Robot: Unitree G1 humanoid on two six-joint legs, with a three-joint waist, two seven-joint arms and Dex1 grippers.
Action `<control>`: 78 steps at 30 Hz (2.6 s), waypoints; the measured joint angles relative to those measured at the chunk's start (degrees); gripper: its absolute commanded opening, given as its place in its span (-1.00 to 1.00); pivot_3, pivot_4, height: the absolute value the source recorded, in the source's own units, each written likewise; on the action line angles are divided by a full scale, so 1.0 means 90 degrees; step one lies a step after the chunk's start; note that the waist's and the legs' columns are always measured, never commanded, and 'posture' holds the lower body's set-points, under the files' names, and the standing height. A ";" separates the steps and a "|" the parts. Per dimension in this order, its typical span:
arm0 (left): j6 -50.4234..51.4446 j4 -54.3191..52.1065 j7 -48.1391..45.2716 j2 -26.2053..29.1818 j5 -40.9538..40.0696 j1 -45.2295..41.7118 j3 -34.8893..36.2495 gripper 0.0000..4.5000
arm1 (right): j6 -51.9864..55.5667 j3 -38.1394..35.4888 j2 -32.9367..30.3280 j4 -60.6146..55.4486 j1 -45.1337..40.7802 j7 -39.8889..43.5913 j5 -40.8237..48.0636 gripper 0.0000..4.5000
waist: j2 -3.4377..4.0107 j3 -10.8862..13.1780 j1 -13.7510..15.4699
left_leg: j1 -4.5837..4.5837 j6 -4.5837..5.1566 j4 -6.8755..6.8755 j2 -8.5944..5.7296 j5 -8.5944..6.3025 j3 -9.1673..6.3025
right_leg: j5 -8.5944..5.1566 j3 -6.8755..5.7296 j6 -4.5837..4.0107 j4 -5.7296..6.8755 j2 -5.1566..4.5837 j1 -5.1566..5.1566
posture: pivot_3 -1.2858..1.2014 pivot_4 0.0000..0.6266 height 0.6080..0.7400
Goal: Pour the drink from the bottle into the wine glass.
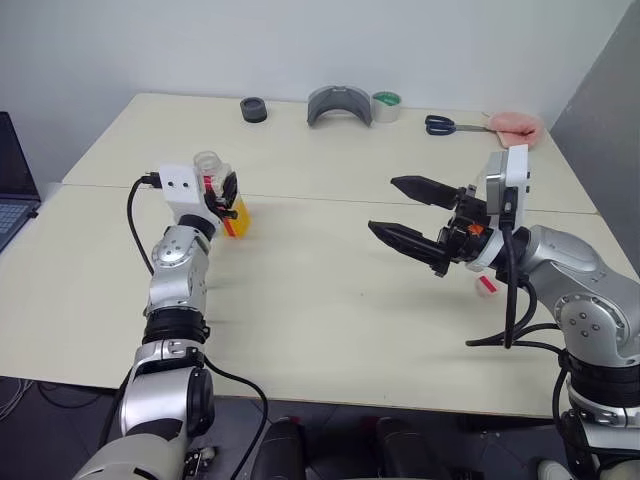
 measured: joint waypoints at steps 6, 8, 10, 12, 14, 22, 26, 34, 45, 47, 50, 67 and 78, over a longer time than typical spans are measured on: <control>0.0092 -0.0097 0.0107 -0.0003 0.0010 0.0256 -0.0004 0.99 | -0.0014 0.0000 0.0015 -0.0019 0.0013 -0.0189 -0.0094 1.00 | 0.0000 0.0000 -0.0006 | 0.0001 0.0000 0.0000 0.0001 0.0000 0.0002 | 0.0000 0.0002 0.0000 0.0003 0.0000 0.0000 | 0.03 -0.52 1.00; 0.0244 -0.0459 0.0143 -0.0029 -0.0004 0.0626 -0.0007 0.99 | 0.0035 -0.0023 0.0012 -0.0140 0.0171 -0.0285 -0.0072 1.00 | 0.0000 0.0000 -0.0009 | 0.0001 -0.0001 -0.0002 0.0003 0.0000 0.0002 | 0.0000 0.0002 0.0000 0.0003 -0.0001 0.0000 | 0.03 -0.52 1.00; 0.0464 -0.0942 0.0174 -0.0075 -0.0028 0.1031 -0.0009 0.99 | 0.0101 -0.0046 -0.0003 -0.0285 0.0409 -0.0388 -0.0021 1.00 | -0.0001 -0.0001 -0.0005 | 0.0001 -0.0001 -0.0001 0.0004 0.0000 -0.0001 | 0.0000 0.0000 -0.0001 0.0005 -0.0004 0.0000 | 0.03 -0.52 1.00; 0.0757 -0.1572 0.0250 -0.0163 -0.0083 0.1491 -0.0011 0.99 | 0.0153 -0.0116 -0.0033 -0.0432 0.0694 -0.0478 0.0022 1.00 | -0.0001 -0.0001 -0.0005 | 0.0001 -0.0001 0.0000 0.0006 0.0000 -0.0001 | 0.0000 0.0001 0.0000 0.0008 -0.0011 0.0001 | 0.03 -0.52 1.00; 0.1111 -0.2267 0.0337 -0.0269 -0.0150 0.1951 -0.0016 0.99 | 0.0236 -0.0198 -0.0054 -0.0603 0.0932 -0.0621 0.0063 1.00 | -0.0002 -0.0002 -0.0005 | 0.0003 -0.0001 0.0002 0.0004 0.0000 0.0000 | 0.0000 0.0002 0.0000 0.0008 -0.0011 0.0004 | 0.03 -0.52 1.00; 0.2419 -0.4578 0.0753 -0.0534 -0.0281 0.3477 -0.0074 0.99 | 0.0410 -0.0403 -0.0092 -0.1209 0.2032 -0.1264 0.0209 1.00 | -0.0007 -0.0005 -0.0014 | 0.0014 -0.0002 0.0002 0.0003 0.0000 -0.0002 | -0.0001 0.0004 0.0001 0.0022 -0.0004 0.0006 | 0.03 -0.52 1.00; 0.3277 -0.5756 0.0247 -0.0175 -0.0697 0.4084 -0.0253 0.99 | 0.0532 -0.0399 -0.0292 -0.1048 0.2671 -0.1830 -0.0506 1.00 | -0.0010 -0.0006 -0.0025 | 0.0017 -0.0003 0.0002 0.0000 0.0001 0.0000 | -0.0002 0.0005 0.0003 0.0027 -0.0003 0.0005 | 0.03 -0.52 1.00; 0.4495 -0.7013 -0.2299 0.1444 -0.2503 0.3852 -0.0769 0.99 | 0.0247 -0.0256 0.0001 0.0570 0.2276 -0.2476 -0.1805 1.00 | -0.0007 -0.0002 -0.0091 | 0.0045 -0.0006 -0.0004 0.0008 0.0006 0.0017 | -0.0011 0.0025 0.0017 0.0038 0.0012 0.0006 | 0.03 -0.52 1.00; 0.4590 -0.6586 -0.3221 0.2099 -0.2634 0.2864 -0.1255 0.99 | -0.0743 -0.0636 0.1194 0.2896 0.0947 -0.3121 -0.2521 1.00 | -0.0007 0.0000 -0.0166 | 0.0040 -0.0006 -0.0012 0.0006 0.0005 0.0022 | -0.0004 0.0030 0.0001 0.0034 0.0012 0.0003 | 0.03 -0.52 1.00; 0.4533 -0.6502 -0.3208 0.2060 -0.2540 0.2775 -0.1348 0.99 | -0.0859 -0.0631 0.1266 0.3132 0.0817 -0.3139 -0.2634 1.00 | -0.0005 0.0001 -0.0172 | 0.0039 -0.0005 -0.0013 0.0006 0.0005 0.0021 | -0.0004 0.0029 0.0000 0.0034 0.0011 0.0002 | 0.03 -0.52 1.00; 0.4557 -0.6506 -0.3162 0.1883 -0.2622 0.2661 -0.1351 0.99 | -0.1134 -0.0635 0.1289 0.3491 0.0581 -0.3204 -0.2875 1.00 | -0.0005 0.0001 -0.0173 | 0.0038 -0.0006 -0.0012 0.0005 0.0005 0.0025 | -0.0004 0.0032 0.0000 0.0034 0.0010 0.0001 | 0.03 -0.52 1.00; 0.4537 -0.6350 -0.3193 0.1773 -0.2668 0.2588 -0.1318 1.00 | -0.2726 -0.0702 0.1534 0.5508 -0.0264 -0.2995 -0.3294 0.92 | -0.0004 0.0002 -0.0184 | 0.0039 -0.0005 -0.0012 0.0004 0.0005 0.0023 | -0.0003 0.0030 -0.0001 0.0037 0.0007 0.0001 | 0.03 -0.52 1.00; 0.4539 -0.6349 -0.3182 0.1664 -0.2654 0.2588 -0.1387 1.00 | -0.3157 -0.0762 0.1516 0.5958 -0.0517 -0.2857 -0.3334 -0.73 | -0.0003 0.0002 -0.0185 | 0.0039 -0.0006 -0.0012 0.0004 0.0005 0.0024 | -0.0003 0.0031 -0.0001 0.0037 0.0007 0.0001 | 0.03 -0.52 1.00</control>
